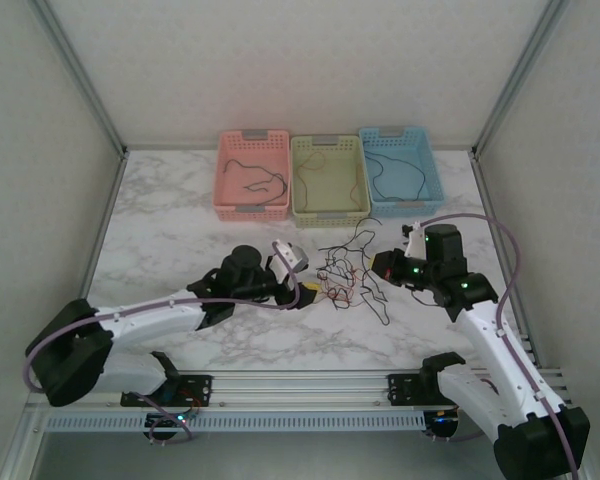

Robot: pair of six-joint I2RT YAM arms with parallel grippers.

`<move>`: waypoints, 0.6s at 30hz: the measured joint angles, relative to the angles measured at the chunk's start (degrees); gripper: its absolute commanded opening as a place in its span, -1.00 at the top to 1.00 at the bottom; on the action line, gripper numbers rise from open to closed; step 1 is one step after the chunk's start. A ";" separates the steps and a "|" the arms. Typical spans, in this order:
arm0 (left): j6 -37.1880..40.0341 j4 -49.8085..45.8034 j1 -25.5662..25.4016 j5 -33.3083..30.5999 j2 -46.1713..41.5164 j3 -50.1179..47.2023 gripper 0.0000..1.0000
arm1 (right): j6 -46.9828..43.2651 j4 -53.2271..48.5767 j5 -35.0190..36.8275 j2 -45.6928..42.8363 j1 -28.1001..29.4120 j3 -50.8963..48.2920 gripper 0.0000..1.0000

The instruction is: Untangle the cables

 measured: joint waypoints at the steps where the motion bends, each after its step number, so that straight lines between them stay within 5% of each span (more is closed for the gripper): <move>1: 0.39 1.01 -0.11 0.00 1.27 0.52 -0.37 | 0.15 -0.02 -0.26 -0.11 0.00 0.04 1.00; 10: 1.92 11.13 -0.61 -1.09 12.57 6.08 -0.16 | 0.20 -1.27 -1.14 -0.42 0.00 0.22 1.00; 15: 1.86 14.40 -0.61 -1.99 16.37 8.11 0.21 | 0.17 -1.53 -1.11 -0.70 0.00 0.22 1.00; 18: 1.86 15.91 -0.61 -2.58 16.85 8.31 0.66 | 0.17 -1.53 -1.11 -0.70 0.00 0.22 1.00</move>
